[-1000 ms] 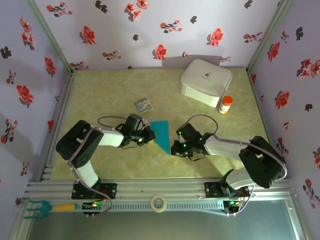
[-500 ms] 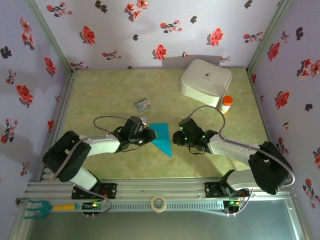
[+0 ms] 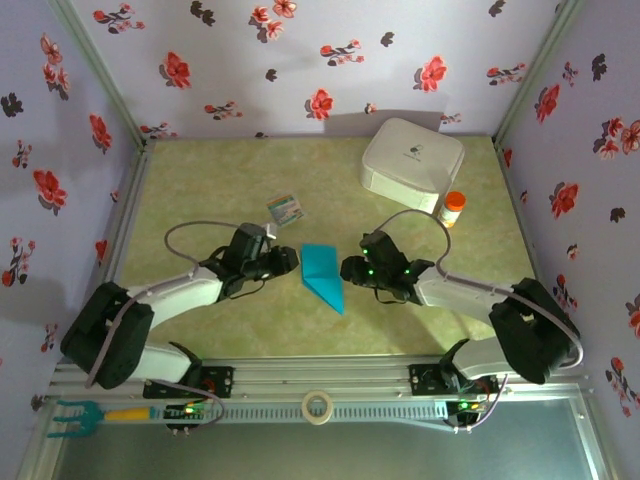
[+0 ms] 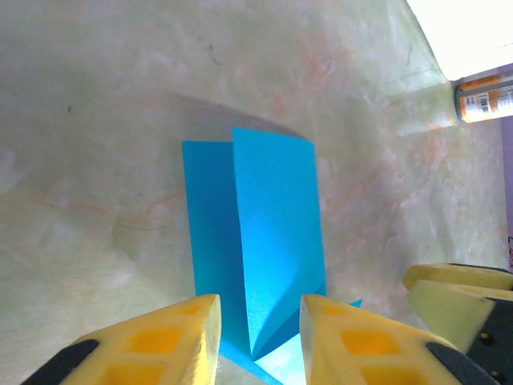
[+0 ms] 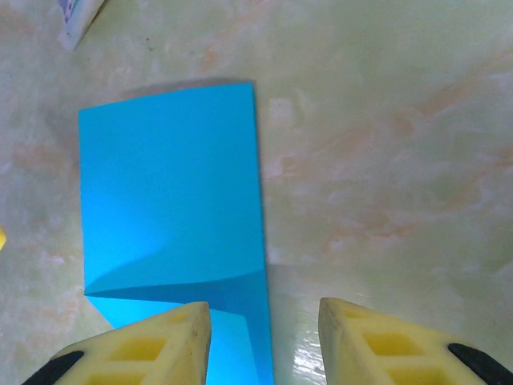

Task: Fold a paper plane with a square sheet of paper (pick it up from the middle)
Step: Third fold the triangle at the center of the table.

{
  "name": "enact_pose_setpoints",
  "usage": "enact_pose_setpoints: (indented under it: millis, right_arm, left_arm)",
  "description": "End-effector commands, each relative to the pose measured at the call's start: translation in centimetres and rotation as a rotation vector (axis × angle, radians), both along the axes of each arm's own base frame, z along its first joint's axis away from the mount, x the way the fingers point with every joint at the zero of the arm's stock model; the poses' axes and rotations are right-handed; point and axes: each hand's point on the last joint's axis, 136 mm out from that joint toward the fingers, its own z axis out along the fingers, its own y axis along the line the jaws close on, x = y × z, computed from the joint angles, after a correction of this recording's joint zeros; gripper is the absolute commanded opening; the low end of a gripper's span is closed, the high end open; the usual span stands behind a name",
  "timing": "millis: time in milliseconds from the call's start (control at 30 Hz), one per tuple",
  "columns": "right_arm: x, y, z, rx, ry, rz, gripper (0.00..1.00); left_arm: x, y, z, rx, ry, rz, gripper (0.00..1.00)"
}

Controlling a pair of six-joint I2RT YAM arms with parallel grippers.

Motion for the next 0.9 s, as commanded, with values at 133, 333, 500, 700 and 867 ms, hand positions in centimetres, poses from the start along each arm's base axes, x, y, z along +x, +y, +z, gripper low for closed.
enact_pose_setpoints:
  millis: [133, 333, 500, 700, 867]
  right_arm:
    - [0.6, 3.1, -0.2, 0.072, 0.044, 0.102, 0.41]
    - [0.6, 2.9, -1.2, 0.047, 0.075, 0.085, 0.41]
    - [0.6, 2.1, -1.2, 0.026, 0.067, 0.060, 0.41]
    - [0.5, 1.8, -0.9, 0.022, 0.058, 0.057, 0.42]
    - [0.5, 1.9, -0.7, 0.027, 0.054, 0.063, 0.42]
  left_arm:
    - [-0.1, 1.4, 0.2, 0.034, -0.037, -0.021, 0.43]
    - [-0.3, -0.3, -0.3, -0.051, 0.027, -0.093, 0.50]
    - [-0.1, -2.5, -0.6, -0.150, 0.084, -0.167, 0.50]
    - [0.3, -3.9, -1.9, -0.205, 0.159, -0.188, 0.49]
    - [0.5, -4.5, -2.3, -0.233, 0.185, -0.198, 0.46]
